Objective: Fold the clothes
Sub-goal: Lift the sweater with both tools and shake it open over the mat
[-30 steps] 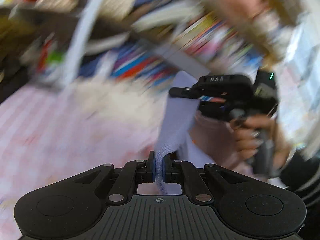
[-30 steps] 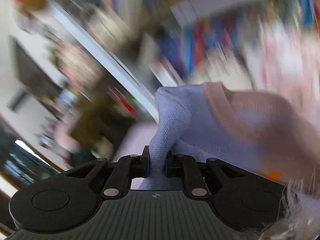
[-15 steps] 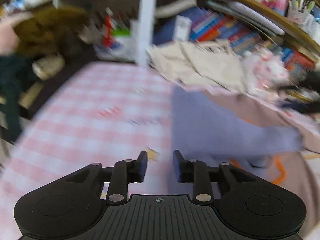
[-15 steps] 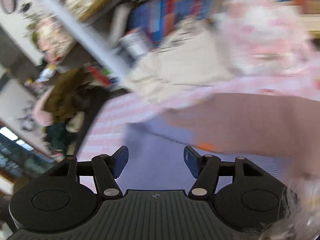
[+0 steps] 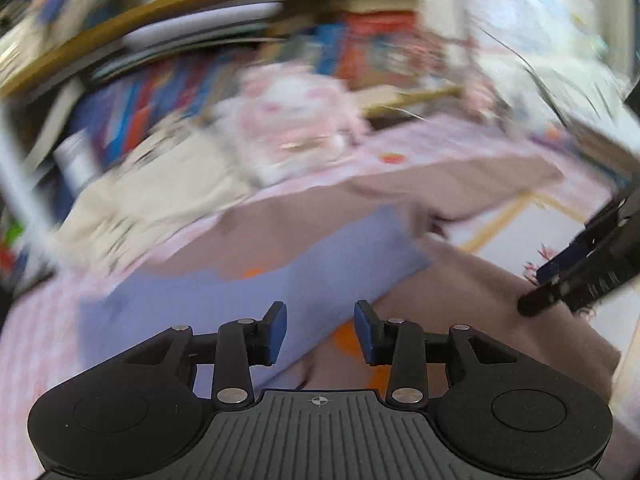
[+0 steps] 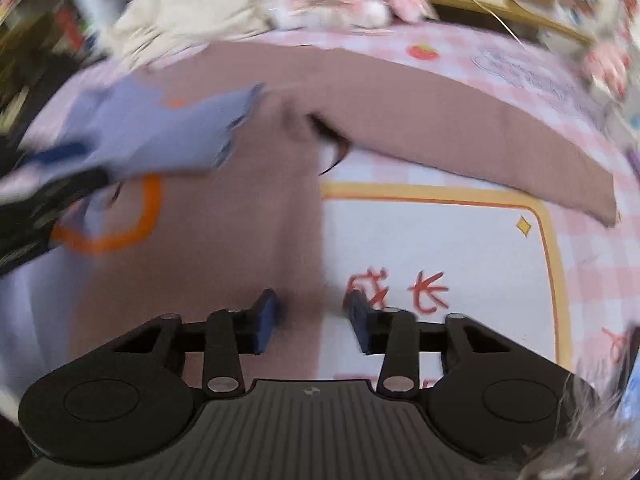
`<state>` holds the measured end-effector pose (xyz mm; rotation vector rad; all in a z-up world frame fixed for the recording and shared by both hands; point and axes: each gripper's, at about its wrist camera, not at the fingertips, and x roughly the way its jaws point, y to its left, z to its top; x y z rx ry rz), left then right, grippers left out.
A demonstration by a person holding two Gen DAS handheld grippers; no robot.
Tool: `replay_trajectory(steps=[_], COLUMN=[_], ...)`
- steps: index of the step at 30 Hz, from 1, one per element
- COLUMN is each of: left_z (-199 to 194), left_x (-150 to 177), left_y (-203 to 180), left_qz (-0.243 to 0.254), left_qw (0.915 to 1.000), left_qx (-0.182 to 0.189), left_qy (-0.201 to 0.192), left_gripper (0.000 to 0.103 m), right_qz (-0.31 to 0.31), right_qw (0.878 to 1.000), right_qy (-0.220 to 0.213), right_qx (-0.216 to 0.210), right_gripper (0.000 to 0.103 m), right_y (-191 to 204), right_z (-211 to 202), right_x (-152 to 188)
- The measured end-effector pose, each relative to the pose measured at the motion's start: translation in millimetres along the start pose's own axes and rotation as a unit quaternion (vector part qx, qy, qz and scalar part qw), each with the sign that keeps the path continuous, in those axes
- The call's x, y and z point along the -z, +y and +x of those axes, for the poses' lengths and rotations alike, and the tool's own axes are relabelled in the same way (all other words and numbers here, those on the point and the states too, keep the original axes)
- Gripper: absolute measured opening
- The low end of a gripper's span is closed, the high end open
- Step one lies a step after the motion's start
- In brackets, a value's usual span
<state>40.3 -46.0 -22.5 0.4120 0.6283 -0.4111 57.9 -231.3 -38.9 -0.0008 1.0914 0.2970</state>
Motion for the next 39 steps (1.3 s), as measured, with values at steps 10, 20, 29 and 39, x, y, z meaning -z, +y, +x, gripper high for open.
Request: replay_trajectory(steps=[10, 20, 29, 39], left_z=[30, 56, -2, -103], left_x=[0, -1, -31, 37], left_y=[-66, -94, -5, 212], left_qz=[0.118, 0.173, -0.007, -0.214], left_qw=[0.9926, 0.9810, 0.9893, 0.9265], left_qx=[-0.016, -0.076, -0.144, -0.306], left_qy=[0.027, 0.046, -0.024, -0.049], left_gripper=[0.045, 0.018, 0.005, 0.005], right_qz=[-0.059, -0.057, -0.060, -0.014], right_qw=[0.996, 0.992, 0.991, 0.998], right_qy=[0.025, 0.036, 0.031, 0.012], right_qx=[-0.060, -0.106, -0.115, -0.061], right_gripper=[0.012, 0.013, 0.013, 0.013], right_y=[12, -3, -7, 5], right_z=[-14, -13, -18, -21], right_x=[34, 26, 28, 34])
